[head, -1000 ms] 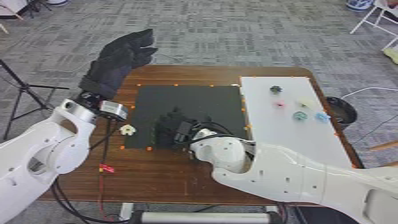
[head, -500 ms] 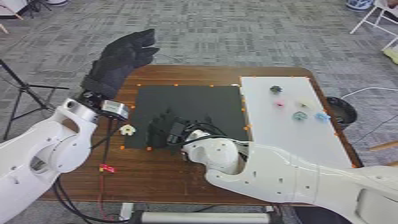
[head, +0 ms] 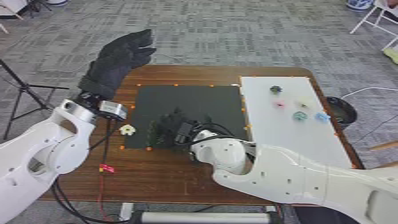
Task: Arrange flowers
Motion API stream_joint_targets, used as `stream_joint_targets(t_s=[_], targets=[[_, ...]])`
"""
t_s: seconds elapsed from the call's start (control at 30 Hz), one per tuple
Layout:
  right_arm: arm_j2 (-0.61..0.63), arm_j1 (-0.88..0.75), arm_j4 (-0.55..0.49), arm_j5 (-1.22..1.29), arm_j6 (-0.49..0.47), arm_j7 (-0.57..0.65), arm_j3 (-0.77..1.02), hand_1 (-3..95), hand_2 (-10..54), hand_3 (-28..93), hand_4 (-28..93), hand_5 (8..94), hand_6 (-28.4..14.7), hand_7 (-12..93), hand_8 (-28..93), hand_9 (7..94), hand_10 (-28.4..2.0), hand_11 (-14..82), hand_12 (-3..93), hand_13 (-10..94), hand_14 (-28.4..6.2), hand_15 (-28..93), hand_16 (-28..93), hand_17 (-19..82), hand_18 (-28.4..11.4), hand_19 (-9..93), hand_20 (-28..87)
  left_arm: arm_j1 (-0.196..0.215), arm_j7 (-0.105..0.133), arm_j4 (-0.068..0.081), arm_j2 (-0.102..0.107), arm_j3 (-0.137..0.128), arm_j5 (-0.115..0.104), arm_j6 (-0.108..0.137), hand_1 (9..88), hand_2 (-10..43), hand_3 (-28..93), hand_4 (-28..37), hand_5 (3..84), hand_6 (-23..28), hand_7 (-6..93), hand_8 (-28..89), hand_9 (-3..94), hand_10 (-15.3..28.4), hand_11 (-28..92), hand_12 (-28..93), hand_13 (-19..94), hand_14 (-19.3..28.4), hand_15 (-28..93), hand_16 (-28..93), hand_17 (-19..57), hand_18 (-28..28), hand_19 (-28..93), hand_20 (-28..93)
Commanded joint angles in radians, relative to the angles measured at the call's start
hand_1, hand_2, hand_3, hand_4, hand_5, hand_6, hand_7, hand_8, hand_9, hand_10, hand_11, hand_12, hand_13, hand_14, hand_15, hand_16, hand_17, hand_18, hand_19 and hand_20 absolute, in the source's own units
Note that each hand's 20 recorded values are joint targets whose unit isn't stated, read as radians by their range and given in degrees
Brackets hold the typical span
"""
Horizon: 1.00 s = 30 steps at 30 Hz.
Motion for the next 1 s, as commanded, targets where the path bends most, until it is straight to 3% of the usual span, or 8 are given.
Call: stream_joint_targets(t_s=[0.03, 0.5, 0.7, 1.0], targets=[[0.060, -0.019, -0.024, -0.003, -0.023, 0.004, 0.002, 26.0, 7.0, 93, -11, 55.6, 3.1, 23, -15, 36.7, -17.0, 60.7, 55.0, 35, -16.3, 85, 37, 14, -20.2, 75, 56, 0.015, 0.002, -0.008, -0.006, -0.016, -0.001, 0.005, 25.2, -2.5, 68, -25.5, 29.3, 2.6, 18.0, -8, 22.2, 10.6, 18, 20, 18, 13.1, 27, 6, -9.9, 19.9, 37, 14], [0.166, -0.052, -0.112, 0.005, -0.024, -0.006, 0.027, 26.2, 6.6, 93, -11, 55.9, 3.2, 23, -15, 36.9, -17.0, 60.5, 55.4, 35, -16.3, 85, 37, 14, -20.2, 76, 56, 0.036, 0.001, -0.014, -0.003, -0.035, -0.001, 0.010, 25.2, -2.4, 68, -25.4, 29.2, 2.6, 18.1, -8, 22.1, 10.6, 19, 20, 18, 13.2, 28, 6, -9.9, 19.9, 37, 14], [0.169, -0.060, -0.115, 0.008, -0.022, -0.013, 0.041, 26.3, 6.6, 93, -12, 55.9, 3.2, 23, -15, 37.0, -17.0, 60.4, 55.5, 36, -16.3, 85, 37, 14, -20.2, 76, 56, 0.025, 0.007, -0.015, -0.001, -0.026, 0.000, 0.011, 25.2, -2.5, 68, -25.4, 29.2, 2.6, 18.2, -8, 22.1, 10.7, 18, 20, 18, 13.1, 28, 6, -9.9, 19.9, 37, 14], [0.162, -0.064, -0.116, 0.004, -0.012, -0.008, 0.049, 26.1, 6.6, 93, -11, 56.0, 3.2, 23, -15, 37.0, -17.0, 60.6, 55.0, 36, -16.3, 85, 37, 14, -20.2, 76, 56, 0.034, 0.012, -0.021, 0.006, -0.036, -0.001, 0.017, 25.2, -2.4, 68, -25.4, 29.2, 2.6, 18.2, -8, 22.2, 10.7, 18, 20, 18, 13.1, 28, 6, -9.9, 19.9, 38, 14]])
